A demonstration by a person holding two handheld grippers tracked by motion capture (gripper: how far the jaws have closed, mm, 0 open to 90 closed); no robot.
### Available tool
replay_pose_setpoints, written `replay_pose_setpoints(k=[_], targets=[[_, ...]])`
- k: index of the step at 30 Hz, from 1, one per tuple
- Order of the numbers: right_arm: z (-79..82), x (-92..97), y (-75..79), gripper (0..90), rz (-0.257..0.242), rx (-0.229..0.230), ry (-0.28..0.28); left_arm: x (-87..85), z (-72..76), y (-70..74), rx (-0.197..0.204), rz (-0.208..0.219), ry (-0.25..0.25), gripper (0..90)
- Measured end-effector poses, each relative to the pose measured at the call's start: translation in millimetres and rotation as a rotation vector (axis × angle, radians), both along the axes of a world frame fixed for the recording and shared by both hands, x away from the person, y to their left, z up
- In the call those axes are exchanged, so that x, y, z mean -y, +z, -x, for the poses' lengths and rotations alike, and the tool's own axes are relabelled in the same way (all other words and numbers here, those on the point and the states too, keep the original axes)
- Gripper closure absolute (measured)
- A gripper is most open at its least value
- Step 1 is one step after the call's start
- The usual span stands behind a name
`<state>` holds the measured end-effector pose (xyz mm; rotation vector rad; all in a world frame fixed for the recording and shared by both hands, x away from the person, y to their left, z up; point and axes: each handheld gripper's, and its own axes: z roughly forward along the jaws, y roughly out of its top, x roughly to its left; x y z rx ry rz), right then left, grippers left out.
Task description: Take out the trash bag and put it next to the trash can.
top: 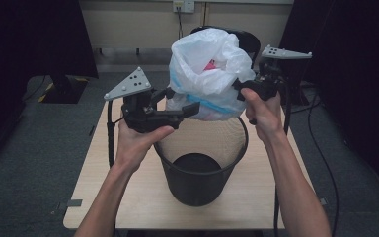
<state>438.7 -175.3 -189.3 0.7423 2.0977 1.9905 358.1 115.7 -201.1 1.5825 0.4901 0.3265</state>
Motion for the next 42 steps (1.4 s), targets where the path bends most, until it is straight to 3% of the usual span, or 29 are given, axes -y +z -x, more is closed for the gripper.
replay_pose_setpoints(k=[2, 7, 21, 23, 31, 34, 42], targets=[[-2.0, 6.0, 1.2, 89.2, -0.015, 0.000, -0.012, -0.7, -2.2, -2.1, -0.001, 0.006, -0.005, 31.3], [-9.7, 14.4, 2.9, 89.2, 0.005, 0.003, -0.048, 2.7, -6.9, -7.9, -0.022, -0.001, 0.002, 30.5], [-47.3, 30.7, -9.5, 89.2, -0.024, -0.055, -0.176, -3.2, -11.4, -17.9, -0.060, -0.008, 0.012, 28.5], [-52.3, 26.6, -15.8, 89.2, 0.005, -0.053, -0.213, -4.2, -11.8, -20.6, -0.067, -0.015, 0.015, 29.3], [-66.0, 33.1, -29.6, 89.2, 0.013, -0.072, -0.290, -9.4, -7.4, -21.7, -0.079, 0.019, -0.010, 29.3], [-72.1, 36.8, -40.1, 89.2, 0.044, -0.077, -0.324, -10.4, -7.2, -22.5, -0.077, 0.016, -0.005, 28.5], [-75.4, 49.1, -71.6, 89.2, 0.064, -0.117, -0.337, -11.5, -10.0, -30.6, -0.096, -0.003, 0.014, 24.7]])
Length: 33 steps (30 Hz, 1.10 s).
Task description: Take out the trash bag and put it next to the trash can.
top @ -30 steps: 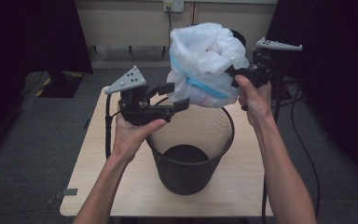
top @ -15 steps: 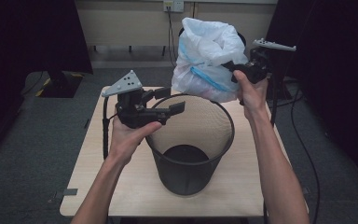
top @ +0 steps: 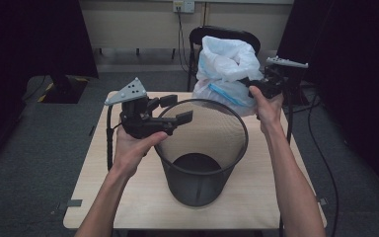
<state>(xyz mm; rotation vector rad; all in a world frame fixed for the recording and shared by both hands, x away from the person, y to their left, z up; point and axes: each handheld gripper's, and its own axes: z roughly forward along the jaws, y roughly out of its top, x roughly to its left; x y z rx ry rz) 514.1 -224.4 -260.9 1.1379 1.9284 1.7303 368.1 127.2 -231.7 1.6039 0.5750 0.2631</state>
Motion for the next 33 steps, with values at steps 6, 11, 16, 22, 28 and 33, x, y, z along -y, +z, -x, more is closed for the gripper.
replay_pose_setpoints(k=[6, 11, 16, 22, 28, 33], targets=[[14.1, 15.1, -27.1, 89.2, 0.002, -0.029, -0.026, -8.7, 4.7, -4.3, 0.005, -0.018, 0.024, 22.2], [27.7, 31.3, -45.9, 89.2, 0.015, -0.046, -0.047, -19.7, 7.7, -6.7, 0.004, -0.003, 0.041, 21.5], [39.1, 42.7, -73.0, 89.1, 0.040, -0.069, -0.056, -29.2, 2.8, -13.5, -0.022, 0.002, 0.054, 21.4], [49.9, 59.5, -110.3, 89.1, 0.062, -0.122, -0.088, -41.5, -4.7, -24.5, -0.048, 0.026, 0.079, 19.7], [55.4, 71.0, -145.4, 89.1, 0.098, -0.171, -0.133, -51.3, -16.3, -32.2, -0.070, 0.008, 0.116, 16.1], [55.7, 74.5, -164.8, 88.9, 0.105, -0.212, -0.138, -61.4, -21.4, -43.7, -0.103, 0.036, 0.151, 15.8]])
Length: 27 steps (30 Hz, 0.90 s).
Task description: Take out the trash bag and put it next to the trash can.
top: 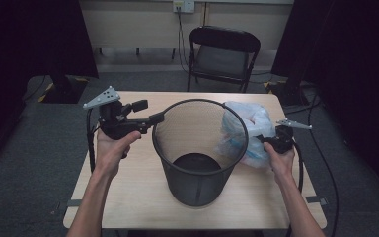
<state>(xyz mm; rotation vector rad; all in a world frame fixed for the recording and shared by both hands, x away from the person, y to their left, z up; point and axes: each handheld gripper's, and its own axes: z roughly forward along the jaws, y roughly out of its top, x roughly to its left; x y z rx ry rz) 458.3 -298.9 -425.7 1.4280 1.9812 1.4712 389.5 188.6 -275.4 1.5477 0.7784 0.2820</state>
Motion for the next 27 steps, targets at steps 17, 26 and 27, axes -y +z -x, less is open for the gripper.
replay_pose_setpoints(k=[17, 26, 27], targets=[[7.9, -4.6, -50.0, 80.1, 0.116, -0.078, -0.016, -38.7, 13.0, -35.6, -0.039, -0.071, 0.084, 15.5], [-17.7, -8.6, -57.3, 73.9, 0.150, -0.070, -0.079, -40.9, 11.5, -84.8, -0.107, -0.151, 0.081, 15.9], [-21.1, -8.7, -58.0, 72.8, 0.142, -0.071, -0.089, -40.7, 11.9, -89.8, -0.108, -0.153, 0.091, 15.9]])
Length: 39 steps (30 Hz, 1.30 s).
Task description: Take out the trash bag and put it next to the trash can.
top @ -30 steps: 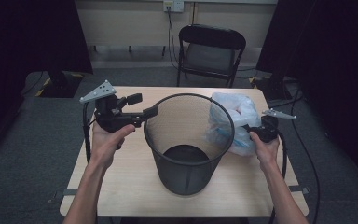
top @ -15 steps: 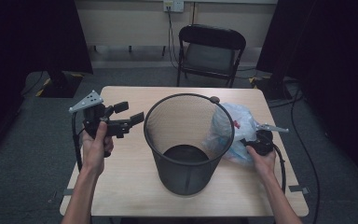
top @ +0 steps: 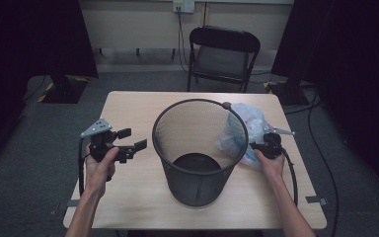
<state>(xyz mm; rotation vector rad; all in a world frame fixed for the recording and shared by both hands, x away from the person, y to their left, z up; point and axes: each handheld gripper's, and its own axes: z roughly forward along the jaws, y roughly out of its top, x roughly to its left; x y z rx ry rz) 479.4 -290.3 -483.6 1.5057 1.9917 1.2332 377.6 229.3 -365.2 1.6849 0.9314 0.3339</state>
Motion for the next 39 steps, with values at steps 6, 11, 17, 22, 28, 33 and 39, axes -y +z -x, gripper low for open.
replay_pose_setpoints(k=[6, 11, 17, 22, 28, 33, 39], targets=[[-16.7, -0.6, -0.6, 68.2, -0.007, -0.012, -0.014, -0.9, 3.1, -29.8, -0.069, -0.079, 0.015, 15.9], [-20.9, -0.3, -2.5, 65.4, -0.014, -0.007, -0.009, 5.1, 9.6, -58.8, -0.125, -0.135, 0.005, 16.0], [-17.1, -2.8, 0.5, 59.8, -0.008, -0.011, -0.015, 22.8, 15.2, -88.9, -0.178, -0.205, 0.026, 19.6], [-9.3, -8.9, -1.2, 61.9, -0.012, -0.013, 0.032, 22.7, 21.5, -109.7, -0.222, -0.245, 0.052, 19.6], [-7.1, -24.6, -0.5, 55.6, -0.023, -0.007, 0.069, 26.4, 27.8, -128.4, -0.260, -0.324, 0.034, 19.6], [-7.3, -27.2, 7.1, 39.6, -0.036, -0.014, 0.058, 35.1, 32.7, -134.1, -0.163, -0.431, 0.054, 18.3], [-0.6, -26.0, 19.0, 31.5, -0.040, -0.013, 0.035, 37.8, 32.5, -135.1, -0.164, -0.427, 0.072, 14.6]])
